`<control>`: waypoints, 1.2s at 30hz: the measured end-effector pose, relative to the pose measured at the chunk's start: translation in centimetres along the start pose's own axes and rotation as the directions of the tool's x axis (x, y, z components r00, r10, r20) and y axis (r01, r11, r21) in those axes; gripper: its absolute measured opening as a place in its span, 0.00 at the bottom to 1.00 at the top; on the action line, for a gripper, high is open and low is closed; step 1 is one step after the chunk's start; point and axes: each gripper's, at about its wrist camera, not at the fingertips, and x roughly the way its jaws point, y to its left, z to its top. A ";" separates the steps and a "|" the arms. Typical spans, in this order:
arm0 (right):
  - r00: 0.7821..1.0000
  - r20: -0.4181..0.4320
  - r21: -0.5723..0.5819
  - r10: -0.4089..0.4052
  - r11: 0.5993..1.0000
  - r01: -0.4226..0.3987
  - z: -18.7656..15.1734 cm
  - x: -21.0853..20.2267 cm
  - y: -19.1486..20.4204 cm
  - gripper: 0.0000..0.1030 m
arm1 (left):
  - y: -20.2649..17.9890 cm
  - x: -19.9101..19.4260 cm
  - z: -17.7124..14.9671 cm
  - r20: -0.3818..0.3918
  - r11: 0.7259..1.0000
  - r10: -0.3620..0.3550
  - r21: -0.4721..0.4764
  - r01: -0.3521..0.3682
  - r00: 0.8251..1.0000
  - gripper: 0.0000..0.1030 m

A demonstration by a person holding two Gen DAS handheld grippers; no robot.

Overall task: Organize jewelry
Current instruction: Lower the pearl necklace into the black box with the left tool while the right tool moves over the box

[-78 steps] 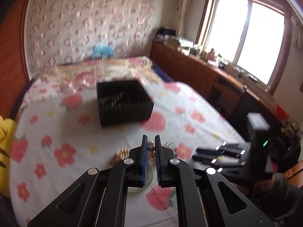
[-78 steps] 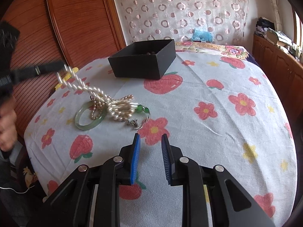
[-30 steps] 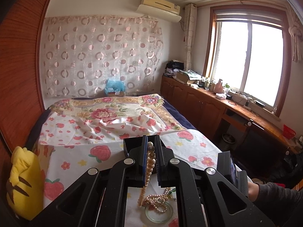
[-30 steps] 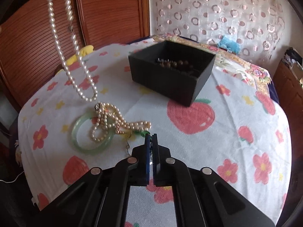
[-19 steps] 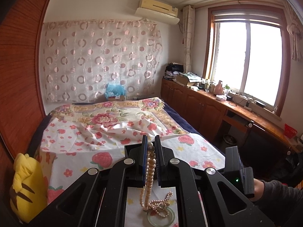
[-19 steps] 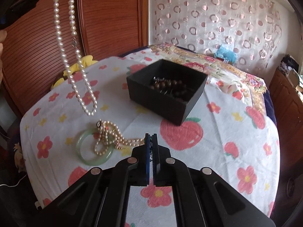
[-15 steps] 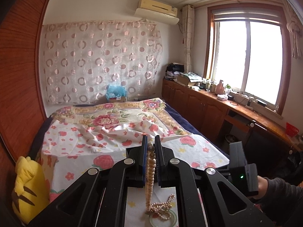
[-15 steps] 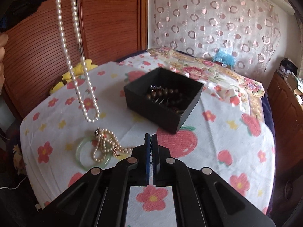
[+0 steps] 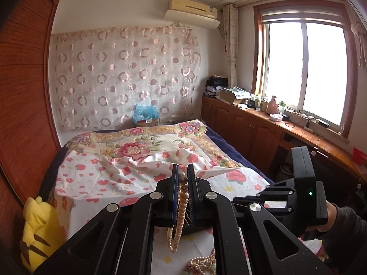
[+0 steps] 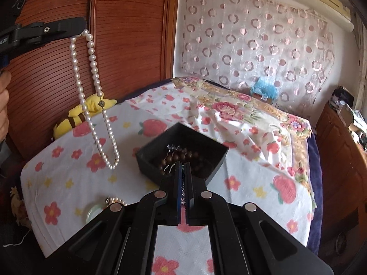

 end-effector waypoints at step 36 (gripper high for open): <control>0.995 -0.079 0.156 0.056 0.987 -0.043 -1.2 8.3 -3.7 0.03 | -0.5 6.0 5.5 -0.015 0.997 0.037 0.066 -0.035 0.999 0.06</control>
